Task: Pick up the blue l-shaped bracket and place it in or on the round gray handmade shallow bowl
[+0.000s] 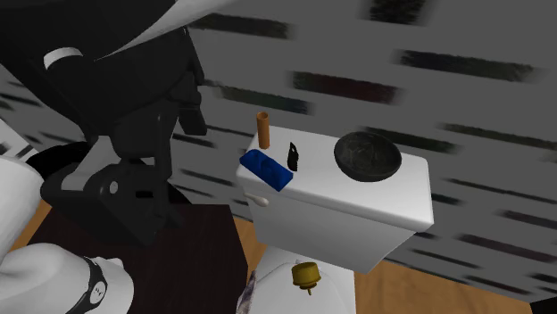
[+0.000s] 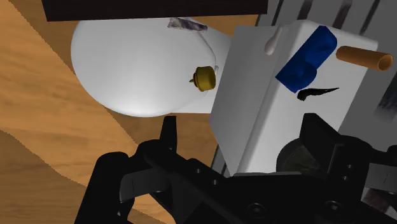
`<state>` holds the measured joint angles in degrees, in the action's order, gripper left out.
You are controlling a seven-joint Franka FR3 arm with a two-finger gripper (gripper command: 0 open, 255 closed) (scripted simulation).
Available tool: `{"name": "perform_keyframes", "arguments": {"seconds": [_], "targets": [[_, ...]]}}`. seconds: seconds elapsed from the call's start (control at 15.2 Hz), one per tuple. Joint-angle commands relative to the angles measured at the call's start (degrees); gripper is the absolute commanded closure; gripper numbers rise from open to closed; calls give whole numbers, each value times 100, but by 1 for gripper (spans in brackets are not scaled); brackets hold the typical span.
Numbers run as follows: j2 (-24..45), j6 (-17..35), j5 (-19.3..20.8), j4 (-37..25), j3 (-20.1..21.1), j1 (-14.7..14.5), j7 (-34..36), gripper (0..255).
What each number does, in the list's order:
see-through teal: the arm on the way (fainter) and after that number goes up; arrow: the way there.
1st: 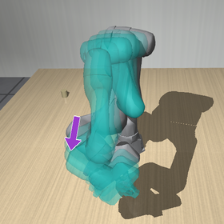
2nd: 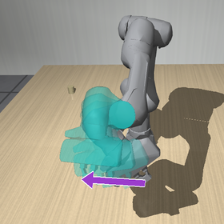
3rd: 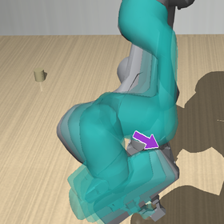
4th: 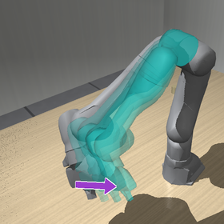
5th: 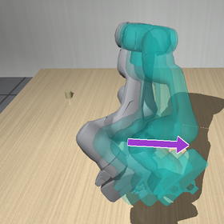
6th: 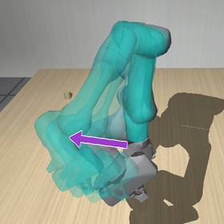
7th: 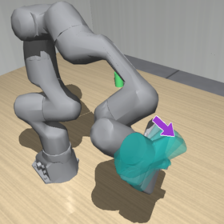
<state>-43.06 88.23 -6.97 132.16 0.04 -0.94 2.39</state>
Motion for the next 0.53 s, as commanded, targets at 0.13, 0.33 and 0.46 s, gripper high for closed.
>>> {"name": "perform_keyframes", "arguments": {"seconds": [0.13,0.33,0.46], "targets": [[-154,247,-151,358,272,18,442,0],[-307,630,-406,825,704,27,1104,0],[-350,898,-590,1089,1009,21,1547,0]]}}
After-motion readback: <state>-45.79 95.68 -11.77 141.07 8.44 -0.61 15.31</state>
